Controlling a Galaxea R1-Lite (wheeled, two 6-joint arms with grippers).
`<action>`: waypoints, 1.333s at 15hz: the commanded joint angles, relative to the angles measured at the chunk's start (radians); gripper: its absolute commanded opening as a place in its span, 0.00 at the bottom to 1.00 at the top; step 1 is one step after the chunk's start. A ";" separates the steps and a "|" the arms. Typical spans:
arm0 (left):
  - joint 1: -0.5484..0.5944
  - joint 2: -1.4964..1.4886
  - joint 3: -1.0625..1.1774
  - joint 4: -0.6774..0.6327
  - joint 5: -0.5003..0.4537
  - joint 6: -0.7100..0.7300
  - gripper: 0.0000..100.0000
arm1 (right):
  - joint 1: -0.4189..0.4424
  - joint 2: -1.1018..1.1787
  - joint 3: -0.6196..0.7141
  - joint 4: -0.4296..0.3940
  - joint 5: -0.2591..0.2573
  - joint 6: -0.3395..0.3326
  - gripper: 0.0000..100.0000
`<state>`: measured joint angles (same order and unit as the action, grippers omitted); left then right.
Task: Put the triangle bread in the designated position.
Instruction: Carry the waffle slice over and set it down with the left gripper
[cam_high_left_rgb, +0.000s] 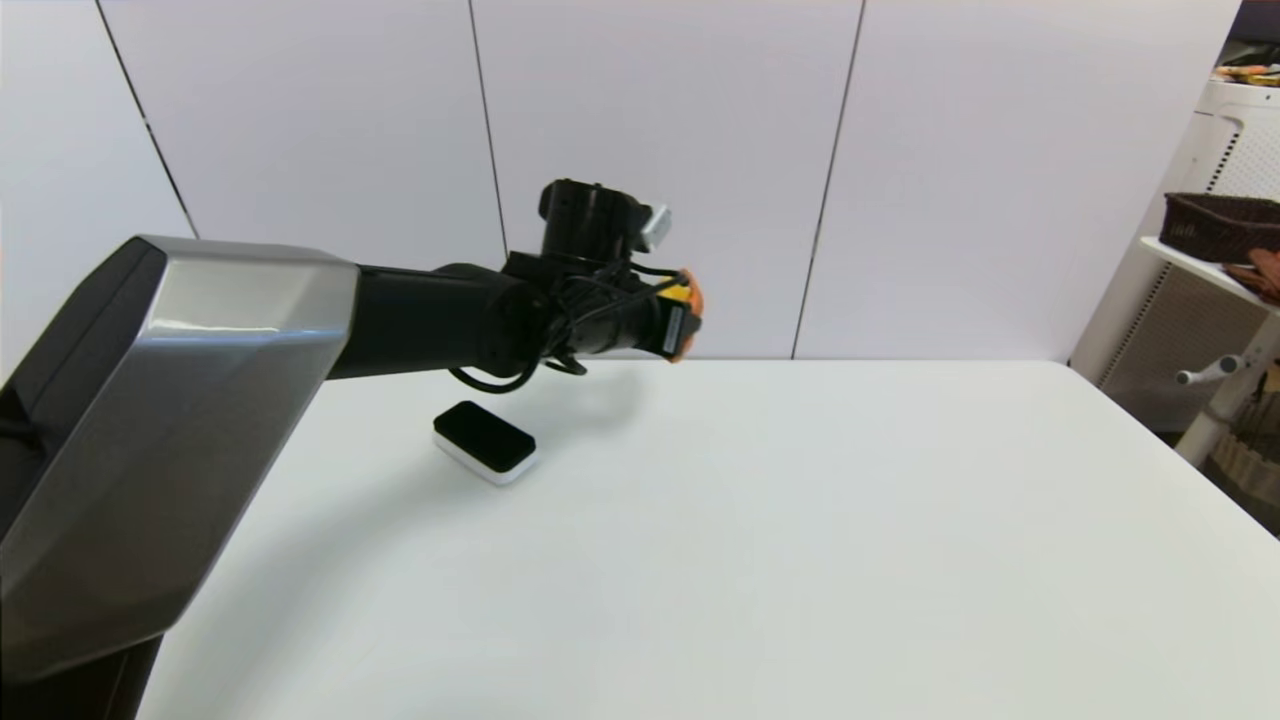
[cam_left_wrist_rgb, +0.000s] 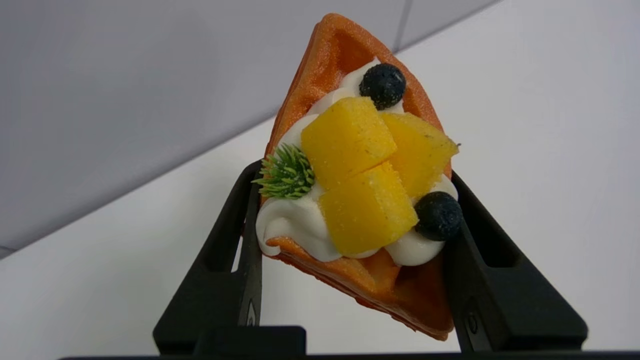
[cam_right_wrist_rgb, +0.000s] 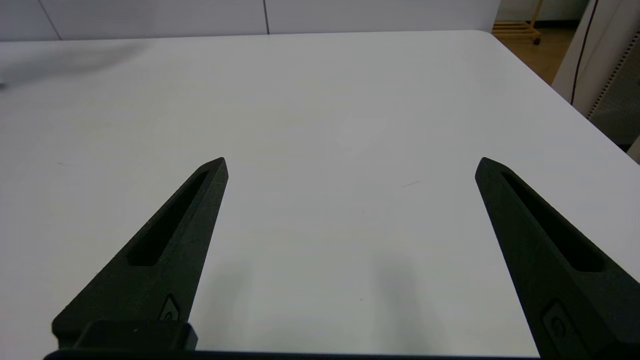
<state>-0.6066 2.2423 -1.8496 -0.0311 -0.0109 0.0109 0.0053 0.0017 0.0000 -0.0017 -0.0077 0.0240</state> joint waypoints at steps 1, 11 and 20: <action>0.163 0.100 -0.068 -0.030 -0.001 0.001 0.00 | 0.001 0.000 0.000 0.000 0.000 0.001 1.00; 0.332 0.128 -0.057 0.149 -0.012 0.064 0.00 | 0.001 0.000 0.000 0.000 0.000 0.001 1.00; 0.330 0.115 -0.043 0.263 -0.069 0.055 0.00 | 0.001 0.000 0.000 0.000 0.000 0.001 1.00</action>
<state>-0.2760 2.3672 -1.8974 0.2213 -0.0806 0.0657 0.0057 0.0017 0.0000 -0.0017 -0.0077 0.0245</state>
